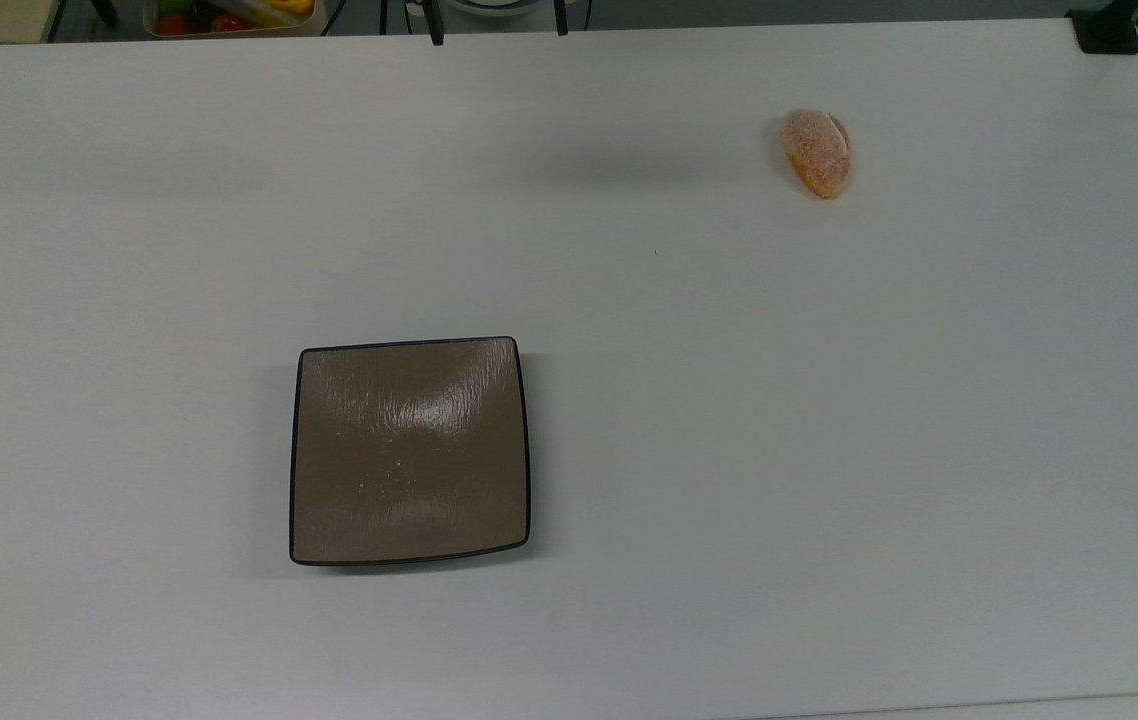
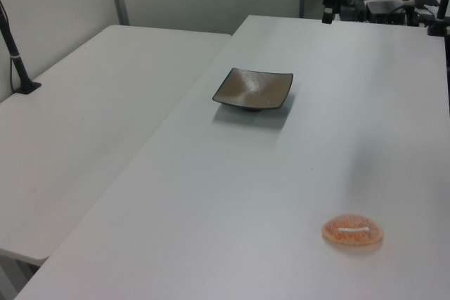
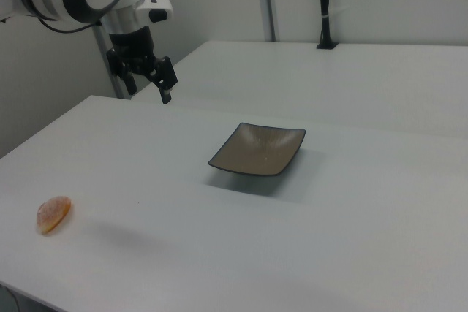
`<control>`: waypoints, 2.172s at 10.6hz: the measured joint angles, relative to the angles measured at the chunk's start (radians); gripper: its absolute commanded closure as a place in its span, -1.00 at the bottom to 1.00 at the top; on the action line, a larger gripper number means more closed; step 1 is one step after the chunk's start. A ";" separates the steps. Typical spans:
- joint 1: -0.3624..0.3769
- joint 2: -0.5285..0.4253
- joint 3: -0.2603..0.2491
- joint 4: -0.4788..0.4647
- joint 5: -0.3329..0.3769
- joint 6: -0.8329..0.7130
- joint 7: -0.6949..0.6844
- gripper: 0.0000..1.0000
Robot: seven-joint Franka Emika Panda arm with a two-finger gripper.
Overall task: Bread is placed on a ceramic plate
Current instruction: 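Move the gripper toward the orange bread roll, then lower the open gripper over the bread roll and close on it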
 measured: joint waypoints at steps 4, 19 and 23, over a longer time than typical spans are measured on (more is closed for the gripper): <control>0.004 0.008 0.000 0.000 0.000 0.000 0.000 -1.00; 0.413 0.011 0.053 -0.051 0.003 -0.117 0.048 -1.00; 0.456 0.020 0.113 -0.173 0.015 0.001 0.123 -1.00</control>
